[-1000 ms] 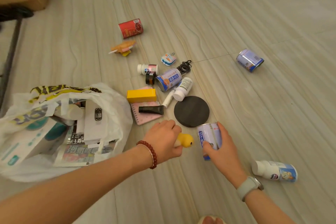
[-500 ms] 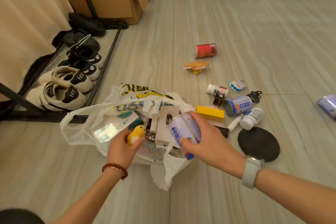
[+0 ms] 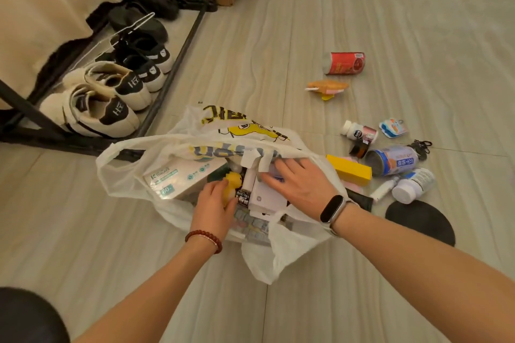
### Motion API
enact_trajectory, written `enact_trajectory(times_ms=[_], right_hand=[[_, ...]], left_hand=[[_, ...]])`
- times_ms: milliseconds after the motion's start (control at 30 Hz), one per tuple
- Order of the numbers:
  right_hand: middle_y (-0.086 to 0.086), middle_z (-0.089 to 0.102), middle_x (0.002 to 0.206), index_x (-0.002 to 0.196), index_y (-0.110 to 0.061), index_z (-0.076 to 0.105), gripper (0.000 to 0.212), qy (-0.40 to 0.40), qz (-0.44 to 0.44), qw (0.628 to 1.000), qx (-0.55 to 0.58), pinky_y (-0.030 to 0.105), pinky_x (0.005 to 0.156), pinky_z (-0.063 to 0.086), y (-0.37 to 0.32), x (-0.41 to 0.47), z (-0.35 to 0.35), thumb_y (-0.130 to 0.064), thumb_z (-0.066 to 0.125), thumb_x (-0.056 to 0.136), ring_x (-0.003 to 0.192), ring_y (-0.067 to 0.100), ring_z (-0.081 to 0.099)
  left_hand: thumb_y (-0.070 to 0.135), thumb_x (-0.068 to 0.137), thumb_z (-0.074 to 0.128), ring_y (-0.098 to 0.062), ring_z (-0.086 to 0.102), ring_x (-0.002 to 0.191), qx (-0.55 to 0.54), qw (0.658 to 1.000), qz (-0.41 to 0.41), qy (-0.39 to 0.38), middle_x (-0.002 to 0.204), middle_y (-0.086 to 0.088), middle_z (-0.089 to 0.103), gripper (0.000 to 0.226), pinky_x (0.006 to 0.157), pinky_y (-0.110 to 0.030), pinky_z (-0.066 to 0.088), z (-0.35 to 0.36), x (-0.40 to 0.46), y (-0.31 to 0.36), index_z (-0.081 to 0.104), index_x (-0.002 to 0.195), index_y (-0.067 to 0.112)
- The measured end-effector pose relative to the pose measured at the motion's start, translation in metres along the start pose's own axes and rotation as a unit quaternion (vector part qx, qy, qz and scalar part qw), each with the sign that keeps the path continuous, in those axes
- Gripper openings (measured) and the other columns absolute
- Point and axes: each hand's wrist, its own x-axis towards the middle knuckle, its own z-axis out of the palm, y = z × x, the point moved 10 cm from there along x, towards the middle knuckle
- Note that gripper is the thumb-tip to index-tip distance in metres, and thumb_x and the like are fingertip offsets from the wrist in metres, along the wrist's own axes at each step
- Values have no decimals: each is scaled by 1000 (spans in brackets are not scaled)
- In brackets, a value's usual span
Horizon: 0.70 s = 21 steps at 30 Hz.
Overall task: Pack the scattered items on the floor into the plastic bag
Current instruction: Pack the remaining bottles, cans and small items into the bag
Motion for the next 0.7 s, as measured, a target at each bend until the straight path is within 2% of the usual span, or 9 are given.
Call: enact_trajectory(times_ms=[167,267,300,400,433,500,567,633,700], right_hand=[[18,61,121,125,-18,54,47,-97,74,993,-3,42,81,55,-2,-18,25,-13,31,84,103,35,62],[13,60,125,128,-18,52,57,-177,137,974,33,44,92,51,3,-20,38,-26,59,72,111,31,59],[11,58,129,131,-18,49,58,-191,153,969,39,43,96,48,5,-18,34,-28,57,74,115,29,57],[21,39,142,138,-6,32,58,-187,164,966,64,47,108,33,0,-14,20,-17,16,84,130,36,39],[24,39,141,135,-3,35,56,-159,146,973,79,49,108,33,-3,-15,9,-14,17,83,129,39,38],[26,43,138,130,-1,43,48,-138,86,975,150,50,105,36,-12,-24,-8,-9,44,83,126,41,42],[21,54,129,122,-7,54,55,-113,32,970,210,44,99,43,-17,-42,-28,-15,71,70,119,35,52],[10,65,115,110,-15,61,56,-77,35,970,228,34,85,53,-3,-63,-49,-21,79,58,105,26,63],[9,64,115,111,-15,58,51,-54,53,963,259,34,84,53,18,-89,-60,-16,74,63,104,25,63]], left_hand=[[17,90,52,-29,35,129,72,996,53,-22,142,-13,39,50,108,-35,28,4,-10,5,38,136,7],[15,88,54,-34,37,128,89,995,53,-14,141,-16,40,48,105,-43,32,1,-12,8,41,133,5],[15,88,54,-35,38,127,95,994,55,-9,140,-17,41,47,104,-46,32,0,-13,11,43,132,4],[11,84,59,-40,45,121,93,992,78,23,133,-22,48,43,99,-51,38,-11,-19,22,51,125,1],[11,83,60,-41,48,118,87,991,91,35,129,-23,51,41,97,-52,40,-16,-23,27,54,122,1],[20,83,53,-39,54,111,76,988,126,52,122,-21,56,38,91,-52,46,-25,-32,39,56,118,4],[27,82,43,-34,56,108,59,982,169,54,119,-17,58,40,87,-49,48,-31,-43,57,53,118,11],[28,82,40,-33,56,109,50,977,201,58,119,-15,58,39,87,-49,48,-36,-50,77,51,116,14],[29,82,40,-34,55,110,53,970,229,57,119,-15,59,38,88,-49,46,-36,-54,104,53,114,13]])
